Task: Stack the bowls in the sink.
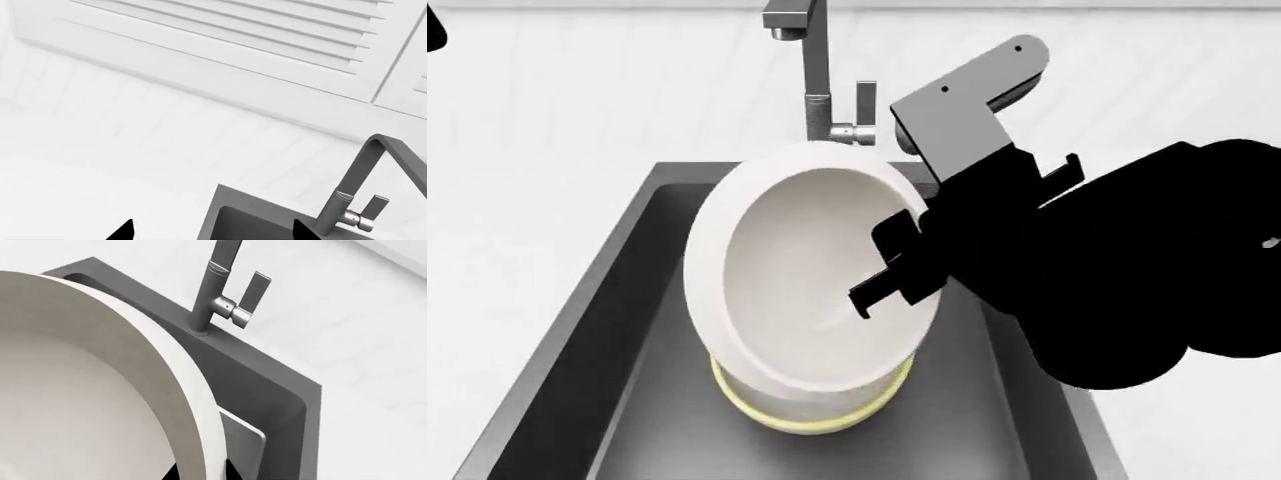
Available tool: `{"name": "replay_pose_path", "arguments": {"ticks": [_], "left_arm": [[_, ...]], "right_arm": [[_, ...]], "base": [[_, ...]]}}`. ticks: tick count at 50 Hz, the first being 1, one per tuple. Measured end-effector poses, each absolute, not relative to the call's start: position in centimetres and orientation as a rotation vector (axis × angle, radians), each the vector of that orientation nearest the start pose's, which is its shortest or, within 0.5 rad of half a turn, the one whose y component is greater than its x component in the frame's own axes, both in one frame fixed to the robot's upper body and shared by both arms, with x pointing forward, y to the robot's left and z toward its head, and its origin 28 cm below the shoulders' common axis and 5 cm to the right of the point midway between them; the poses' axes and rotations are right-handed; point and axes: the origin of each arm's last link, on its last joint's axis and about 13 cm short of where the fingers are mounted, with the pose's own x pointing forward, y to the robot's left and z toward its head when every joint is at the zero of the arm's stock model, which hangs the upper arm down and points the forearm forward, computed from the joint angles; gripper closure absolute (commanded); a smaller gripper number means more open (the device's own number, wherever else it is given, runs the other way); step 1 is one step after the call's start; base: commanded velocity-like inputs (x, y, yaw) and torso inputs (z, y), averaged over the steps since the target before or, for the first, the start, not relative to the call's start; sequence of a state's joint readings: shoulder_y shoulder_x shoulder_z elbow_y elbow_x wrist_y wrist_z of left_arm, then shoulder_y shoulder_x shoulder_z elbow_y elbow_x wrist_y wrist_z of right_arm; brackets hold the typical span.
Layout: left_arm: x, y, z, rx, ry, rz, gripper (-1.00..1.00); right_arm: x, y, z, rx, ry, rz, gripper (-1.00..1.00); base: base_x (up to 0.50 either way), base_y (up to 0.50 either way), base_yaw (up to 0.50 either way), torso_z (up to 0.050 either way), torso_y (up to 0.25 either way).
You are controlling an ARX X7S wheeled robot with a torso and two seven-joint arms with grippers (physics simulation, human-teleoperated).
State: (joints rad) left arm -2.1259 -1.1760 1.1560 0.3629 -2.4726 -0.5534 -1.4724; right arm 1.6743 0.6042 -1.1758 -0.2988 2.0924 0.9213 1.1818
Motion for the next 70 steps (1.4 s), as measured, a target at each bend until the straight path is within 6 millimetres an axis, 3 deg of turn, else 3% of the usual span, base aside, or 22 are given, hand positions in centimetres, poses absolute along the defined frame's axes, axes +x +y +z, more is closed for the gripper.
{"name": "replay_pose_path", "arguments": {"ticks": [27,53,70], "left_arm": [[15.5,27.2,41.9,-0.228,0.117,0.277,-1.00],[15.4,27.3,42.0,-0.228,0.113,0.274,-1.00],[15.4,27.5,41.9,-0.231,0.111,0.274,-1.00]], "right_arm": [[25.1,-4.0,30.0,-0.325,0.489,0.340,1.00],[27.2,-1.9,31.9,-0.408,0.615,0.325,1.00],[28.9,-0.9,31.5,-0.416,0.651,0.304,1.00]], "base": [[0.00,0.00,0.00,0.000,0.000],[0.00,0.00,0.00,0.000,0.000],[0.00,0.00,0.00,0.000,0.000]]}}
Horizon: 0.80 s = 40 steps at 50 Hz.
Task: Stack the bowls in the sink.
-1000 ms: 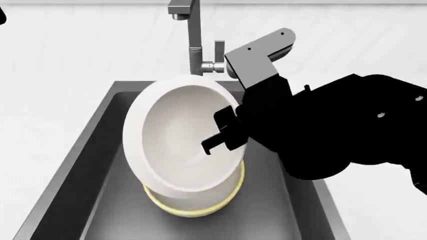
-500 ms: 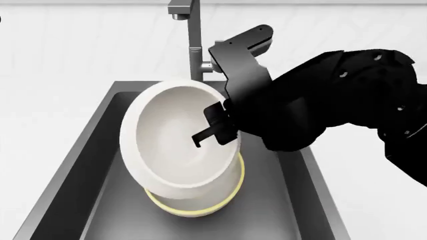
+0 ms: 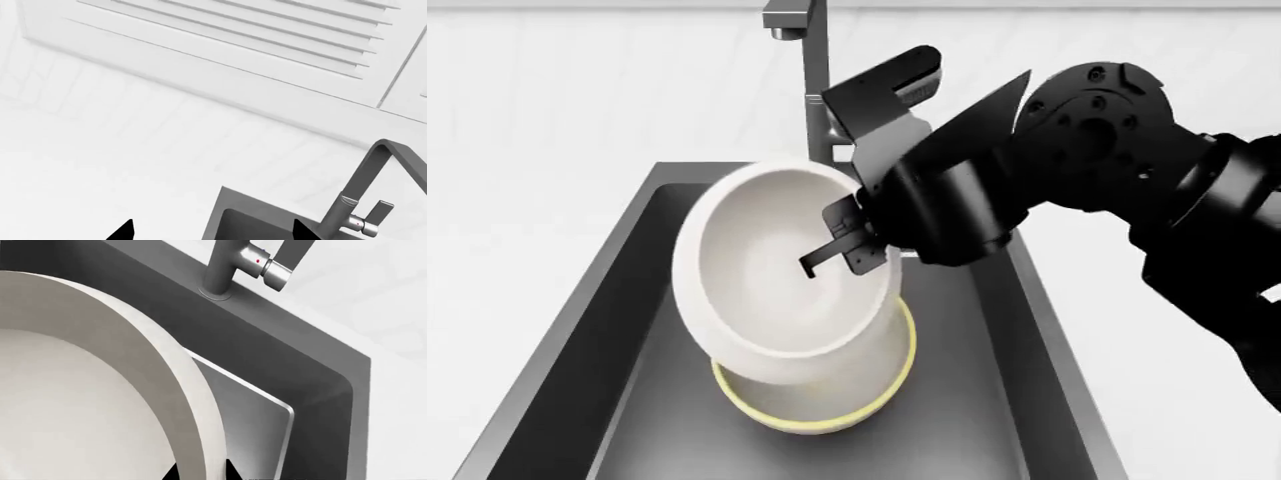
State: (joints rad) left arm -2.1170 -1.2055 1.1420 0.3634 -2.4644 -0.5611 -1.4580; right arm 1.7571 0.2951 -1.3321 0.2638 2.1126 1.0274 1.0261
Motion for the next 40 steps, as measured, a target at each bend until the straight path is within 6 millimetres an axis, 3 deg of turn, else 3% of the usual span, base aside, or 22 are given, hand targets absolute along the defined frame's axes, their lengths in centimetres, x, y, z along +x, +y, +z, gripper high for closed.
{"name": "replay_pose_path", "arguments": {"ticks": [40], "left_arm": [[15.5,27.6,41.5,-0.234,0.113,0.274,-1.00]], "right_arm": [[30.3,-0.7,30.6,-0.434,0.763,0.265,1.00]], "base": [[0.00,0.00,0.00,0.000,0.000]]}}
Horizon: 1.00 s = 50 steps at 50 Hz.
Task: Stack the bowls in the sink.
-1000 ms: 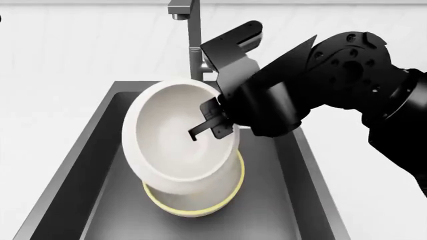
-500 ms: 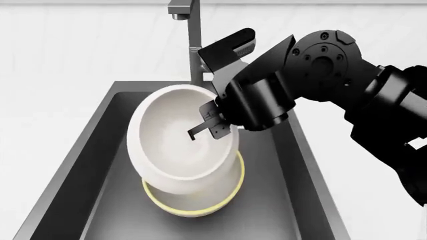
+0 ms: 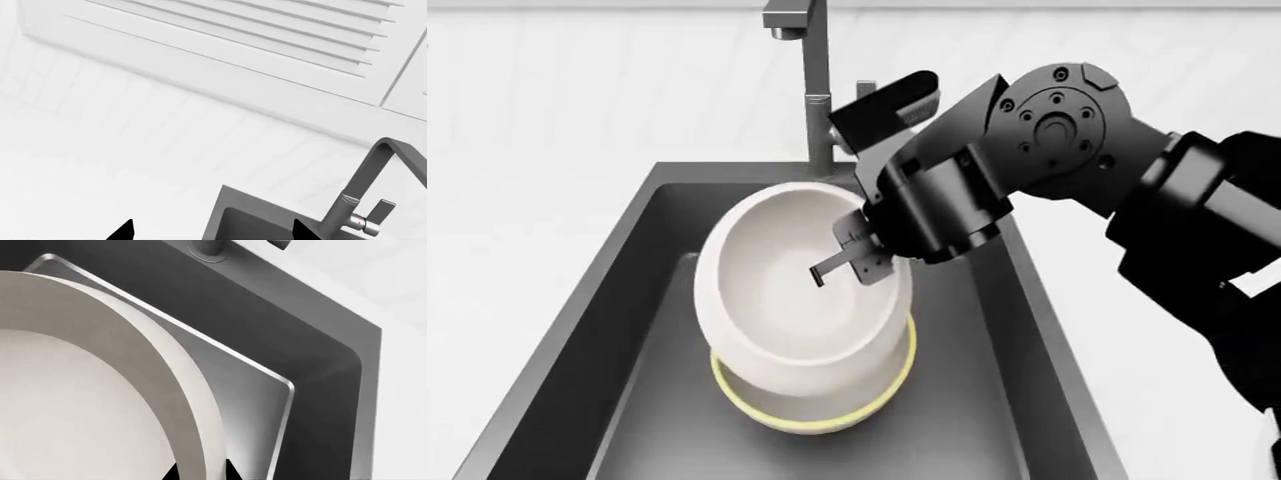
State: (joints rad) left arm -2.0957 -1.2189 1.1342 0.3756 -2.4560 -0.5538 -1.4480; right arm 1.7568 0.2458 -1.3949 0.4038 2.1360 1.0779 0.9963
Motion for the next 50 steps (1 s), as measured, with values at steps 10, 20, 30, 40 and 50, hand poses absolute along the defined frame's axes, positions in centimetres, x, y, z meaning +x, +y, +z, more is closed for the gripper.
{"name": "replay_pose_path", "arguments": {"ticks": [10,20,30,40,50], "left_arm": [[15.6,27.7,41.4,-0.236,0.115,0.275,-1.00],[15.7,27.8,41.3,-0.237,0.117,0.273,-1.00],[15.7,27.8,41.2,-0.239,0.118,0.273,-1.00],[15.8,27.9,41.1,-0.240,0.119,0.273,-1.00],[15.8,27.9,41.1,-0.240,0.120,0.272,-1.00]], "right_arm": [[30.4,-0.6,30.1,-0.442,0.781,0.269,1.00],[30.6,-0.5,29.4,-0.442,0.794,0.272,1.00],[30.9,-0.3,28.7,-0.434,0.801,0.280,1.00],[31.2,-0.2,28.3,-0.423,0.804,0.286,1.00],[31.3,-0.4,27.8,-0.419,0.811,0.281,1.00]], "base": [[0.00,0.00,0.00,0.000,0.000],[0.00,0.00,0.00,0.000,0.000],[0.00,0.00,0.00,0.000,0.000],[0.00,0.00,0.00,0.000,0.000],[0.00,0.00,0.00,0.000,0.000]]}}
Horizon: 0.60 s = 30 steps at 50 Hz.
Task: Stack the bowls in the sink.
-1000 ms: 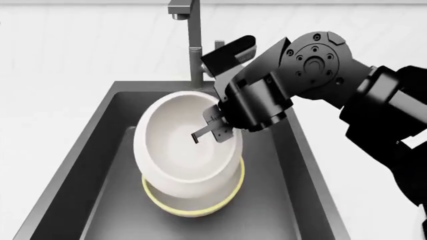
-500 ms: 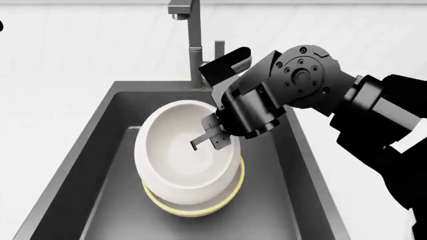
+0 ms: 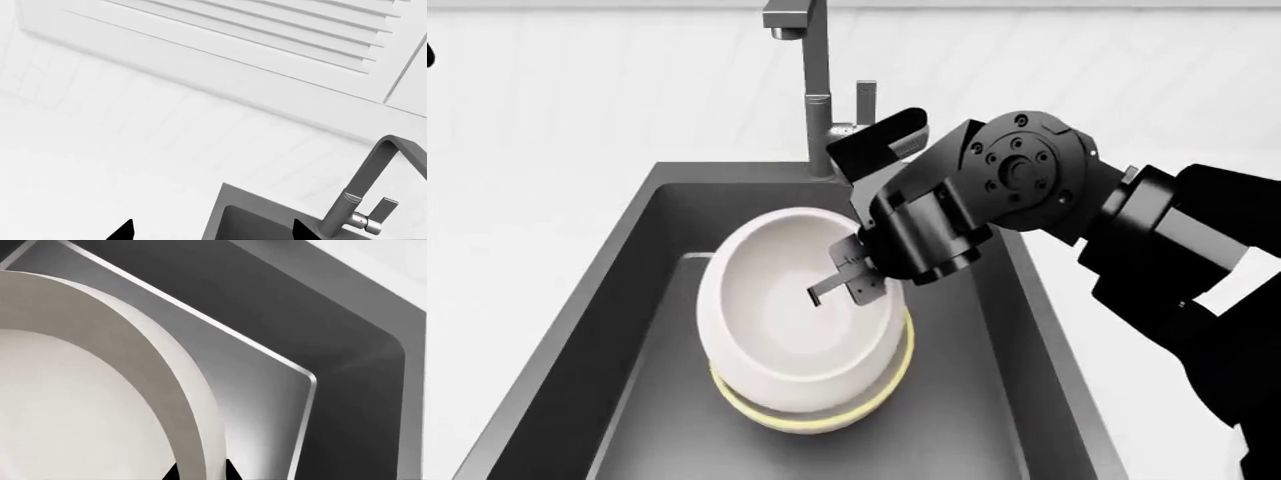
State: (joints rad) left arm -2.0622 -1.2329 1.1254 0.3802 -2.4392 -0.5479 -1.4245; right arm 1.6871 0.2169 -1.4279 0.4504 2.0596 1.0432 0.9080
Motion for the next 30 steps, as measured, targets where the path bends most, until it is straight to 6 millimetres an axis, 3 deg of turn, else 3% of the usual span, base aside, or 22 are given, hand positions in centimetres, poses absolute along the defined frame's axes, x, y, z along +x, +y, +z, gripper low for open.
{"name": "replay_pose_path", "arguments": {"ticks": [1,30], "left_arm": [[15.8,27.9,41.0,-0.240,0.120,0.272,-1.00],[15.7,27.9,41.2,-0.244,0.119,0.272,-1.00]], "right_arm": [[31.3,-0.4,27.8,-0.421,0.811,0.281,-1.00],[30.4,-1.4,29.7,-0.429,0.789,0.292,-1.00]], "base": [[0.00,0.00,0.00,0.000,0.000],[0.00,0.00,0.00,0.000,0.000]]}}
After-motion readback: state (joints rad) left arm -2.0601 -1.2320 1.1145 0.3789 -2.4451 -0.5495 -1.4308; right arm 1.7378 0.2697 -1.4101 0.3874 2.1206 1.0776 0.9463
